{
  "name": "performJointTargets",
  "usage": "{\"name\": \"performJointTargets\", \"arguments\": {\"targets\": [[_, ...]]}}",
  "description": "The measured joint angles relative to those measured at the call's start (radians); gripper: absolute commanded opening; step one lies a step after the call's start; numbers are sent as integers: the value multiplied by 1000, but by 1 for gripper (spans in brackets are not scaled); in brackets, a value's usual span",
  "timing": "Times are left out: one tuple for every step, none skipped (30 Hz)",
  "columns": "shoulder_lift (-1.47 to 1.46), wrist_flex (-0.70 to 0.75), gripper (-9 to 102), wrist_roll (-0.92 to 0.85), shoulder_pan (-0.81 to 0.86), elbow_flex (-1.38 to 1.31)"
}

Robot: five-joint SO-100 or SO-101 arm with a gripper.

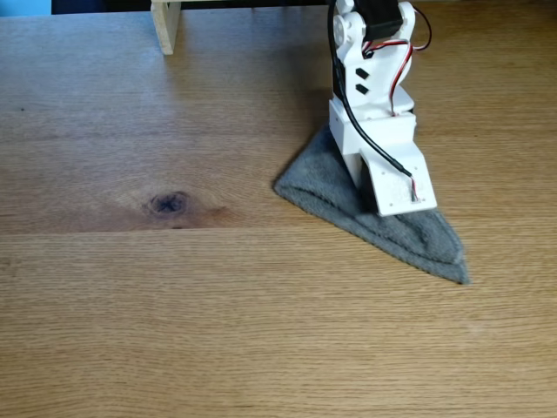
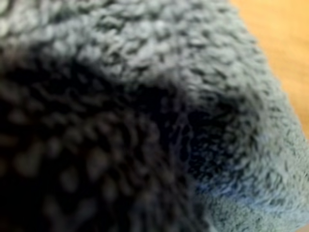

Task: Clean the area in front of the robot

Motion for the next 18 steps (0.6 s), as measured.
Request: {"name": "performJointTargets", "arguments": {"targets": [[32,-18,0,-8,0,57],[67,-54,0,-21,0,115],[101,-100,0,-38,0,173],[133,-150,0,-57,0,232],[156,-207,0,-72,0,288],[175,-267,0,-87,0,337],[189,-330,0,-103,-6,385],[196,-390,0,-114,-14,411],[196,-443,0,-123,-20,430],[195,-488,0,-127,-23,434],[189,-537,0,-129,-29,436],[181,-568,0,-127,-35,436],[164,-592,0,-126,-43,433],[143,-607,0,-121,-48,428],[121,-611,0,-120,-54,417],[98,-611,0,-120,-58,399],[75,-611,0,-120,-61,376],[51,-612,0,-120,-66,336]]}}
